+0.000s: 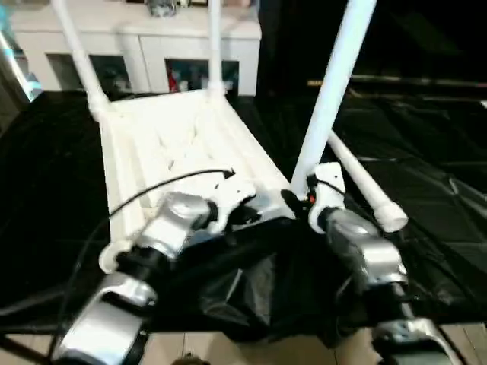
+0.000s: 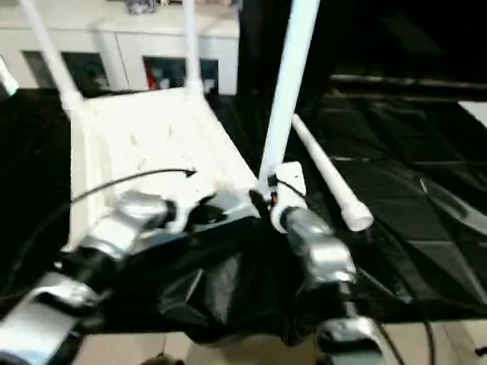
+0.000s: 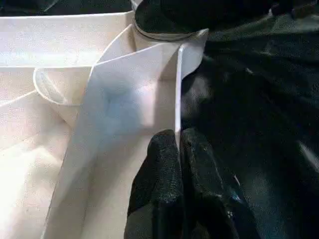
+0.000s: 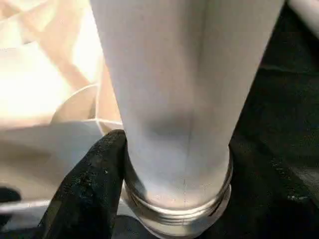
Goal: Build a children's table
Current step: Rotate leg to tighten
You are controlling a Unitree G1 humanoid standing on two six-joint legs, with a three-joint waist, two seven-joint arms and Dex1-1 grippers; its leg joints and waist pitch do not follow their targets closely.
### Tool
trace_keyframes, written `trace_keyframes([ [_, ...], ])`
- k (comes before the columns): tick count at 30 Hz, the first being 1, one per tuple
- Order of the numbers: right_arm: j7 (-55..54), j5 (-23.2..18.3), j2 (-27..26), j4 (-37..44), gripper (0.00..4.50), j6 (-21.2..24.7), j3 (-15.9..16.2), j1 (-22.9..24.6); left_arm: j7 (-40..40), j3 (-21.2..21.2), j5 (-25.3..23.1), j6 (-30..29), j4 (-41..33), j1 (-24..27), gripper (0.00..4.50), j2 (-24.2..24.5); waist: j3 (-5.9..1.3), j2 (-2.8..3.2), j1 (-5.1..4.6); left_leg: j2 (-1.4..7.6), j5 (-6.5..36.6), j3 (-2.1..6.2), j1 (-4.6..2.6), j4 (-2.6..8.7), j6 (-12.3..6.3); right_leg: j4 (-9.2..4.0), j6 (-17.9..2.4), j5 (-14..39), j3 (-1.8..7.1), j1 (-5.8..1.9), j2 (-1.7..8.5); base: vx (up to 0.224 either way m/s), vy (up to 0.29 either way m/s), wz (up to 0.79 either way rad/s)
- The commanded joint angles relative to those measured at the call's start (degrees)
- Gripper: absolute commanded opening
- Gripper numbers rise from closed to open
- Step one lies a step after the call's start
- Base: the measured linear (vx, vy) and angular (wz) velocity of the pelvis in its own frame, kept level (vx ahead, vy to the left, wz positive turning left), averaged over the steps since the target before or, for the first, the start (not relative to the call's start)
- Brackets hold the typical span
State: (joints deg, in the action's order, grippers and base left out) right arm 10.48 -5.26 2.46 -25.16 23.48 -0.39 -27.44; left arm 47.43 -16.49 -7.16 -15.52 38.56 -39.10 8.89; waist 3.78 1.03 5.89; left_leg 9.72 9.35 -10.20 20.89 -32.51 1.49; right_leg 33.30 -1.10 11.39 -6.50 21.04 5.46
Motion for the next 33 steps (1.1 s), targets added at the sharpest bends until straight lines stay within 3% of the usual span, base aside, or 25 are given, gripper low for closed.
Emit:
trace_keyframes([
  [1, 2.1, -0.5, -4.3, -3.7, 2.68, 0.3, 4.3, -0.4, -1.3, -2.2, 0.6, -0.4, -1.4, -1.7, 0.00, -5.3, -2.44, 0.58, 1.55, 4.58, 50.4, -0.59, -0.85, 11.49, 8.47, 2.49, -5.0, 20.1, 3.12, -0.58, 0.80, 0.000, 0.000, 0.00],
  [2, 2.5, -0.3, -4.1, -3.9, 2.68, -0.5, 4.4, -0.8, -1.0, -2.4, 0.5, -0.2, -1.4, -1.6, 0.00, -5.3, -1.86, -2.47, 0.70, 0.54, 37.5, 0.11, -8.39, -0.86, 6.07, -10.07, -2.3, 46.2, 3.92, 6.81, 5.65, 0.000, 0.000, 0.00],
  [3, 2.5, -0.3, -4.1, -3.9, 2.68, -0.5, 4.4, -0.8, -0.9, -2.4, 0.5, -0.2, -1.4, -1.6, 0.00, -5.3, -1.71, -3.12, 0.72, -0.46, 26.4, 0.38, -8.85, -5.39, 3.24, -12.32, -0.8, 56.2, 4.69, 7.52, 8.26, 0.042, -0.061, 0.04],
  [4, 2.7, -0.4, -3.2, -3.5, 3.23, -0.9, 3.6, -0.9, -0.4, -2.4, 0.5, 0.0, -1.3, -1.5, 0.00, -4.5, -2.33, -1.84, 1.39, 0.79, 11.2, 3.06, -0.58, -1.79, 0.73, -8.21, -0.6, 52.8, 6.59, -2.16, 10.43, 0.061, 0.015, -0.32],
  [5, 2.8, -0.4, -2.7, -3.3, 3.23, -1.0, 3.2, -1.0, -0.2, -2.4, 0.5, 0.2, -1.2, -1.5, 0.00, -4.1, -2.01, -1.09, 1.64, 1.59, 13.0, 2.96, -2.19, -0.52, 1.46, -9.24, 0.0, 53.2, 3.65, -0.93, 8.78, 0.061, 0.015, -0.32],
  [6, 2.8, -0.4, -2.7, -3.3, 3.37, -1.0, 3.2, -1.0, -0.2, -2.4, 0.5, 0.2, -1.2, -1.5, 0.00, -4.1, -2.92, -0.39, 0.50, 3.06, 17.9, 3.62, -0.72, 3.28, 3.11, -6.44, -0.1, 38.5, 1.67, -2.01, 5.18, 0.080, 0.078, -0.38],
  [7, 3.9, -0.3, -1.4, -2.7, 3.44, -1.1, 3.0, -0.9, 0.7, -2.3, 0.4, 0.8, -1.2, -1.5, 0.00, -3.0, -3.34, 1.38, 0.07, 4.22, 26.0, 4.06, -1.22, 4.45, 4.37, -5.11, -1.6, 26.4, 1.50, -1.86, 4.02, 0.024, 0.057, -0.12],
  [8, 4.5, -0.1, -0.5, -2.3, 3.58, -1.2, 3.1, -0.8, 1.2, -2.2, 0.4, 1.0, -1.1, -1.5, 0.00, -2.4, -3.43, 1.64, -0.04, 4.40, 29.3, 4.23, -1.80, 4.80, 5.11, -4.70, -2.9, 22.2, 1.76, -1.48, 3.95, 0.024, 0.057, -0.12],
  [9, 5.7, 0.4, 1.2, -1.5, 3.73, -1.5, 3.4, -0.6, 2.2, -2.2, 0.4, 1.9, -1.1, -1.4, 0.00, -1.3, -3.13, 1.32, -0.28, 4.15, 32.9, 3.90, -2.34, 4.91, 6.26, -4.72, -5.4, 18.2, 2.30, -0.98, 4.06, 0.000, 0.000, 0.00],
  [10, 7.3, 0.4, 2.5, -0.5, 3.82, -1.4, 3.7, -0.3, 3.2, -2.2, 0.4, 2.5, -1.0, -1.4, 0.00, -0.5, -2.94, 0.64, -0.30, 3.61, 32.9, 3.49, -2.29, 4.75, 5.95, -4.94, -6.1, 20.0, 2.70, -1.09, 4.49, 0.000, 0.000, 0.00],
  [12, 9.0, 0.4, 3.7, 0.5, 3.86, -1.2, 3.7, 0.0, 3.7, -2.0, 0.3, 2.8, -0.8, -1.4, 0.00, 0.2, -3.18, 0.36, -0.02, 3.39, 27.6, 3.03, -1.85, 4.44, 4.32, -4.90, -7.0, 20.7, 3.30, -1.40, 5.24, 0.000, 0.000, 0.00],
  [13, 13.4, 0.2, 6.8, 3.3, 3.92, -0.6, 4.4, 1.0, 5.2, -1.7, 0.1, 3.8, -0.3, -1.4, 0.00, 1.7, -3.36, 0.12, 0.15, 3.53, 24.0, 2.71, -1.66, 4.31, 3.44, -4.75, -7.4, 19.5, 3.49, -1.43, 5.36, 0.000, 0.000, 0.00],
  [15, 15.5, 0.1, 8.5, 4.9, 3.92, -0.2, 4.8, 1.6, 6.0, -1.7, 0.0, 4.2, -0.2, -1.4, 0.00, 2.5, -3.47, -0.07, 0.37, 3.64, 20.7, 2.23, -1.61, 4.19, 2.43, -4.46, -7.9, 18.4, 3.75, -1.35, 5.10, 0.000, 0.000, 0.00],
  [16, 19.1, -0.7, 11.0, 7.6, 3.92, 0.7, 5.5, 2.6, 7.5, -1.7, 0.1, 5.0, -0.1, -1.3, 0.00, 3.6, -3.54, -0.43, 0.51, 3.58, 19.6, 1.91, -1.59, 4.02, 1.82, -4.49, -8.0, 19.0, 3.94, -1.25, 5.07, 0.000, 0.000, 0.00],
  [19, 28.1, -2.7, 17.5, 13.2, 3.92, 2.4, 6.9, 5.1, 11.7, -1.8, 0.8, 6.5, -0.2, -1.4, 0.00, 6.0, -3.87, -0.78, 1.35, 3.83, 15.7, 1.29, -1.70, 3.57, -0.10, -4.11, -8.7, 18.1, 4.53, -0.97, 5.11, 0.042, -0.025, 0.07],
  [21, 32.9, -3.4, 21.1, 14.9, 3.92, 2.2, 7.9, 6.1, 15.8, -2.2, 1.7, 9.4, -0.6, -1.0, 0.00, 7.8, -4.46, -1.04, 1.36, 3.75, 9.3, 1.25, -0.59, 3.19, -1.22, -2.80, -10.2, 10.6, 4.34, -1.55, 4.91, 0.071, -0.030, 0.03],
  [22, 33.7, -3.4, 21.7, 15.1, 3.92, 2.1, 8.1, 6.3, 16.6, -2.3, 1.9, 10.1, -0.7, -0.9, 0.00, 8.1, -4.61, -1.10, 1.50, 3.69, 7.5, 1.19, -0.43, 2.93, -1.82, -2.38, -10.8, 7.7, 4.31, -1.61, 4.88, 0.062, -0.022, -0.01],
  [23, 36.3, -4.0, 23.1, 16.0, 3.92, 2.3, 8.6, 6.6, 19.9, -2.5, 3.0, 9.5, -1.9, -0.2, 0.00, 9.5, -5.01, -1.11, 1.77, 3.34, 3.5, 0.88, -0.16, 2.13, -3.76, -1.04, -13.2, -1.2, 4.36, -1.42, 4.48, 0.062, -0.022, -0.01],
  [25, 37.6, -4.2, 23.5, 16.4, 3.92, 2.3, 8.9, 6.7, 22.6, -2.7, 4.1, 9.5, -3.6, 0.5, 0.00, 10.2, -5.42, -1.28, 2.03, 3.08, -0.9, 0.71, 0.22, 1.28, -6.37, -0.01, -15.3, -9.3, 4.29, -1.25, 4.29, 0.058, -0.018, 0.01],
  [26, 38.8, -4.2, 23.9, 16.6, 3.92, 2.2, 9.4, 6.5, 24.6, -3.0, 5.0, 9.5, -4.9, 1.2, 0.00, 10.8, -5.43, -1.30, 2.24, 3.06, -1.6, 0.66, 0.24, 1.09, -7.12, 0.18, -15.8, -10.5, 4.20, -1.15, 4.28, 0.052, -0.018, 0.01],
  [28, 39.4, -4.1, 24.1, 16.6, 3.92, 1.9, 9.7, 6.4, 25.4, -3.1, 5.3, 9.5, -5.6, 1.5, 0.00, 11.0, -5.64, -1.20, 2.75, 3.19, -2.6, 0.59, 0.60, 0.58, -8.83, 0.62, -16.7, -10.9, 4.01, -0.90, 4.28, 0.000, 0.000, 0.00],
  [30, 40.1, -4.4, 24.3, 16.5, 3.92, 2.1, 10.3, 6.1, 25.9, -3.2, 5.3, 9.8, -5.7, 1.6, 0.00, 11.0, -5.10, -1.10, 3.11, 3.45, 0.3, 0.47, 0.44, 0.77, -8.49, -0.05, -16.4, -5.6, 3.98, -0.39, 4.19, 0.000, 0.000, 0.00],
  [31, 40.1, -4.4, 24.3, 16.5, 3.92, 2.1, 10.3, 6.1, 25.9, -3.2, 5.3, 9.8, -5.7, 1.6, 0.00, 11.0, -4.87, -0.96, 3.44, 3.68, 3.8, 0.54, 0.32, 1.13, -6.95, -0.60, -15.5, 0.1, 4.02, -0.46, 4.35, 0.000, 0.000, 0.00],
  [32, 40.4, -4.5, 24.3, 16.6, 3.92, 2.2, 10.4, 6.0, 26.0, -3.3, 5.3, 10.1, -5.6, 1.6, 0.00, 11.0, -4.78, -1.20, 3.55, 3.78, 5.1, 0.54, 0.22, 1.33, -6.09, -0.86, -15.0, 2.4, 4.05, -0.48, 4.40, 0.000, 0.000, 0.00],
  [33, 40.4, -4.5, 24.3, 16.6, 3.92, 2.2, 10.4, 6.0, 26.0, -3.3, 5.3, 10.1, -5.6, 1.6, 0.00, 11.0, -4.51, -1.02, 3.67, 3.89, 8.2, 0.60, -0.02, 1.71, -4.10, -1.34, -14.0, 6.7, 4.11, -0.31, 4.41, 0.000, 0.000, 0.00],
])
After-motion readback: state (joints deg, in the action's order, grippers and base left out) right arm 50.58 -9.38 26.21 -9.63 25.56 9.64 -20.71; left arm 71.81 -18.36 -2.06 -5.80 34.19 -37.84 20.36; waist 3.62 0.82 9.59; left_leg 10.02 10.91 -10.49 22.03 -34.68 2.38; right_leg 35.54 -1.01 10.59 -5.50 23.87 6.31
